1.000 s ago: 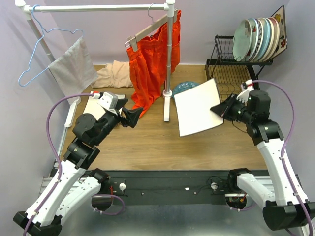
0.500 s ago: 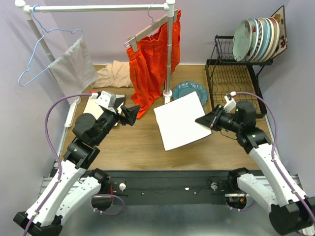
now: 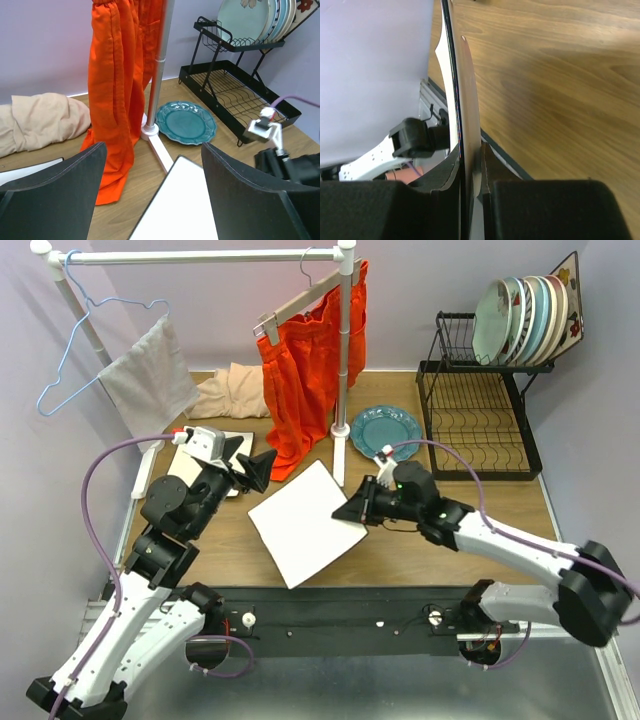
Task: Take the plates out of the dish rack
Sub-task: Place the plate at the center of the board.
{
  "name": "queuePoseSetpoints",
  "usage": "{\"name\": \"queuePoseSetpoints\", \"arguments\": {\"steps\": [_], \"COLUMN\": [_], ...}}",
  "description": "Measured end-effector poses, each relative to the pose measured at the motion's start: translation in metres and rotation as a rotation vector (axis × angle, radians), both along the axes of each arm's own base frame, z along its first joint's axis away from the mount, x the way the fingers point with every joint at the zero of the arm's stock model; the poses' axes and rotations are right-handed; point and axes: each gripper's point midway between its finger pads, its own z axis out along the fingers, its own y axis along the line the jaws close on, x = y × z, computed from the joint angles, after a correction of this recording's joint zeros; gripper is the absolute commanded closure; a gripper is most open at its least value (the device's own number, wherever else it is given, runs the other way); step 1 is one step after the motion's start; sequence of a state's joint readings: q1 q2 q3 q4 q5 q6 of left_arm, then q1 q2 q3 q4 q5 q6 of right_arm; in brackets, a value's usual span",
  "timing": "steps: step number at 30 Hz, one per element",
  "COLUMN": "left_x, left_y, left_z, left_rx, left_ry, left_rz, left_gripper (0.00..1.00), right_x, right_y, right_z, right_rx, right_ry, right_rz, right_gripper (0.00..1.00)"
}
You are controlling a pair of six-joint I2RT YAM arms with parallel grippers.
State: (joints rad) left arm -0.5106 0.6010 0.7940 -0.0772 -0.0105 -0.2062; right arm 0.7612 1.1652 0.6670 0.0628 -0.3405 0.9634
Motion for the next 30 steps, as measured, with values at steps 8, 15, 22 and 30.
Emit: {"name": "queuePoseSetpoints", "arguments": {"steps": [8, 15, 22, 30], "left_x": [-0.003, -0.013, -0.033, -0.036], "left_y": [0.004, 0.013, 0.034, 0.04], "left_z": [0.004, 0.032, 0.084, 0.079], "left_rx": [-0.025, -0.054, -0.122, -0.109], "left_ry": [-0.002, -0.009, -0.078, -0.038], "left_rz": [0.014, 0.031, 0.076, 0.099], "left_gripper": [0.14, 0.14, 0.15, 0.15], "right_x": [0.029, 0.067, 0.106, 0.129], "right_y": [0.055, 0.09, 0.144, 0.202], "right_z": [-0.012, 0.012, 0.012, -0.026], "right_rx": [0.048, 0.16, 0.262, 0.316], "right_ry": [-0.028, -0.111, -0.119, -0.052], "right_rz": [-0.021, -0.092, -0.167, -0.278], "right_gripper": [0.99, 0.99, 0.99, 0.99]}}
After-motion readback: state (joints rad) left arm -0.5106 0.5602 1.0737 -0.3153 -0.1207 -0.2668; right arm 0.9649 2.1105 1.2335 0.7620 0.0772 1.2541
